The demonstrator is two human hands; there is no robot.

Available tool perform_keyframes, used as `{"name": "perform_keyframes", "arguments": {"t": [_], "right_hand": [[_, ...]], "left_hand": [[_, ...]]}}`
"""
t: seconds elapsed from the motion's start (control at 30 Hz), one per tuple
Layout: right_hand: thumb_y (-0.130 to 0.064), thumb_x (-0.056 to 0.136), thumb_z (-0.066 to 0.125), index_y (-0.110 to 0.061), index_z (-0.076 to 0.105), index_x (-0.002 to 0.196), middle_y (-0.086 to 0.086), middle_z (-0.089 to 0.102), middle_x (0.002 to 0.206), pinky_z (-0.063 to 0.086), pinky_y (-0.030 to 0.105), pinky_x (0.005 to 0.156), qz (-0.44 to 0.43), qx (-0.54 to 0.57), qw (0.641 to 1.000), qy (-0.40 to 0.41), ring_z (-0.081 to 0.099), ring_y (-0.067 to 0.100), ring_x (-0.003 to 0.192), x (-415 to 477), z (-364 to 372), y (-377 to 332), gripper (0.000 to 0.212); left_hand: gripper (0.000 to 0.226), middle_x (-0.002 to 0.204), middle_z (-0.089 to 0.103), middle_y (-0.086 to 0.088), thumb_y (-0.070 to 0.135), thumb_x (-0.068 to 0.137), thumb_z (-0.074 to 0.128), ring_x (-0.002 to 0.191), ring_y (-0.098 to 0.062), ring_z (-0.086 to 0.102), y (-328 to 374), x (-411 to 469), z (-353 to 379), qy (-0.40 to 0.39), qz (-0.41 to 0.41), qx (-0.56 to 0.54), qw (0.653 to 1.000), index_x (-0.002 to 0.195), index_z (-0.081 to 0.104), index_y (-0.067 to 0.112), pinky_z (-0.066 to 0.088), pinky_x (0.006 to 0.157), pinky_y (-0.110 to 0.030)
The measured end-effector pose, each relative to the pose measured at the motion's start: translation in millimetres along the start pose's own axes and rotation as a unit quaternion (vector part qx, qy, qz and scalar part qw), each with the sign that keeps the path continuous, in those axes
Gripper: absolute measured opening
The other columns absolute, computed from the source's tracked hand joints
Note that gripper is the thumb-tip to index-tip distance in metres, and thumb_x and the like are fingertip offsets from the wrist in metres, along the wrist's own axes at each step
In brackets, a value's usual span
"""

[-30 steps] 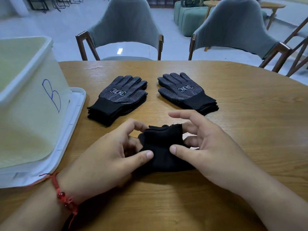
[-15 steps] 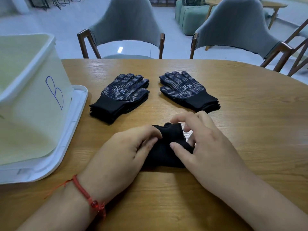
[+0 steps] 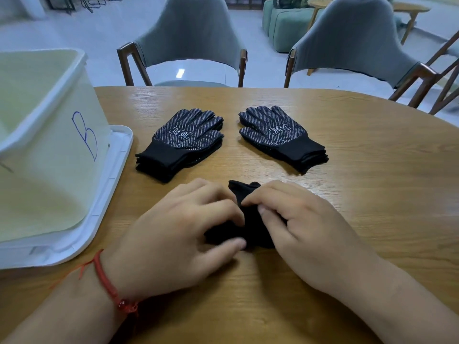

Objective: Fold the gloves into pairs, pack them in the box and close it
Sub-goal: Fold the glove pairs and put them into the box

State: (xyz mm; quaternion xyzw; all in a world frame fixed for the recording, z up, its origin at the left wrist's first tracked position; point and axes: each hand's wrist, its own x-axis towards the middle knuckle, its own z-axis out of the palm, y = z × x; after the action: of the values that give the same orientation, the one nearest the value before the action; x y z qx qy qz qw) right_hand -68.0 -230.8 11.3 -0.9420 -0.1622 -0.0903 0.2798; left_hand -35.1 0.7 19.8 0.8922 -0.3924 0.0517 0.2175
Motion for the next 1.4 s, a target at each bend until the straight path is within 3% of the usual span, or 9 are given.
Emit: {"name": "perform_keyframes", "arguments": {"t": [0.23, 0.37, 0.5, 0.67, 0.73, 0.83, 1.1, 1.23, 1.4], "right_hand": [[-0.067, 0.096, 0.054, -0.04, 0.066, 0.12, -0.023, 0.061, 0.112, 0.043, 0.025, 0.092, -0.023, -0.065, 0.997, -0.034, 0.056, 0.003, 0.105, -4, -4, -10, 0.038], [-0.054, 0.098, 0.062, -0.039, 0.071, 0.108, -0.02, 0.068, 0.093, 0.048, 0.029, 0.077, -0.021, -0.018, 1.0, 0.014, 0.062, 0.005, 0.089, -2, -2, -8, 0.02], [-0.042, 0.099, 0.072, -0.035, 0.077, 0.095, -0.008, 0.069, 0.077, 0.046, 0.029, 0.062, 0.036, 0.133, 0.99, 0.005, 0.065, 0.016, 0.075, -2, -10, -8, 0.01], [-0.034, 0.088, 0.083, -0.027, 0.083, 0.092, 0.006, 0.078, 0.081, 0.062, 0.046, 0.07, 0.125, 0.332, 0.935, 0.008, 0.077, 0.026, 0.075, 1, -22, -16, 0.008], [-0.028, 0.081, 0.087, -0.025, 0.083, 0.093, 0.008, 0.081, 0.087, 0.064, 0.042, 0.071, 0.158, 0.404, 0.901, -0.011, 0.079, 0.027, 0.08, 3, -26, -15, 0.014], [-0.02, 0.077, 0.088, -0.023, 0.083, 0.095, 0.007, 0.08, 0.09, 0.058, 0.028, 0.071, 0.189, 0.461, 0.866, -0.038, 0.075, 0.02, 0.08, 5, -28, -12, 0.019], [-0.015, 0.076, 0.088, -0.02, 0.083, 0.102, 0.015, 0.08, 0.101, 0.061, 0.032, 0.078, 0.213, 0.472, 0.855, 0.003, 0.077, 0.024, 0.089, 7, -23, -8, 0.028], [-0.006, 0.073, 0.084, -0.014, 0.078, 0.121, 0.016, 0.077, 0.121, 0.064, 0.035, 0.088, 0.219, 0.59, 0.777, -0.028, 0.076, 0.029, 0.111, 10, -25, 1, 0.05], [0.003, 0.068, 0.078, -0.019, 0.085, 0.095, 0.01, 0.079, 0.104, 0.062, 0.026, 0.081, 0.2, 0.616, 0.762, -0.027, 0.078, 0.02, 0.097, 11, -23, 1, 0.036]], "left_hand": [[0.025, 0.117, 0.066, 0.008, 0.039, 0.106, 0.054, 0.113, -0.018, 0.064, -1, 5, 4, 0.062, 0.032, 0.071, 0.995, 0.113, 0.07, 0.022, 0.051, 0.097, -0.043], [0.024, 0.111, 0.067, 0.005, 0.032, 0.109, 0.052, 0.106, -0.019, 0.066, 6, 4, 5, 0.09, 0.037, 0.044, 0.994, 0.116, 0.068, 0.017, 0.051, 0.096, -0.038], [0.014, 0.099, 0.07, 0.017, 0.04, 0.105, 0.062, 0.094, -0.007, 0.069, 12, 3, 1, 0.119, -0.061, -0.123, 0.983, 0.115, 0.068, 0.032, 0.052, 0.08, -0.023], [0.011, 0.087, 0.078, 0.006, 0.031, 0.094, 0.071, 0.077, -0.006, 0.073, 23, 4, -7, 0.135, -0.159, -0.348, 0.914, 0.101, 0.079, 0.027, 0.051, 0.066, -0.015], [0.014, 0.086, 0.079, 0.001, 0.028, 0.095, 0.068, 0.075, -0.007, 0.073, 25, 4, -9, 0.141, -0.177, -0.397, 0.889, 0.1, 0.08, 0.023, 0.052, 0.064, -0.015], [0.017, 0.088, 0.079, -0.003, 0.03, 0.097, 0.064, 0.075, -0.012, 0.073, 23, 3, -9, 0.128, -0.206, -0.417, 0.876, 0.102, 0.078, 0.023, 0.055, 0.062, -0.021], [0.018, 0.091, 0.077, -0.007, 0.01, 0.093, 0.072, 0.076, -0.012, 0.073, 22, 4, -7, 0.074, -0.233, -0.5, 0.831, 0.111, 0.074, 0.012, 0.054, 0.062, -0.019], [0.013, 0.084, 0.071, -0.008, 0.017, 0.095, 0.07, 0.069, -0.021, 0.065, 15, 5, -5, 0.123, -0.239, -0.482, 0.834, 0.108, 0.071, 0.015, 0.05, 0.061, -0.031], [0.017, 0.084, 0.068, -0.006, 0.025, 0.089, 0.07, 0.066, -0.024, 0.06, 16, 6, -6, 0.135, -0.227, -0.521, 0.812, 0.106, 0.073, 0.027, 0.048, 0.06, -0.038]]}}
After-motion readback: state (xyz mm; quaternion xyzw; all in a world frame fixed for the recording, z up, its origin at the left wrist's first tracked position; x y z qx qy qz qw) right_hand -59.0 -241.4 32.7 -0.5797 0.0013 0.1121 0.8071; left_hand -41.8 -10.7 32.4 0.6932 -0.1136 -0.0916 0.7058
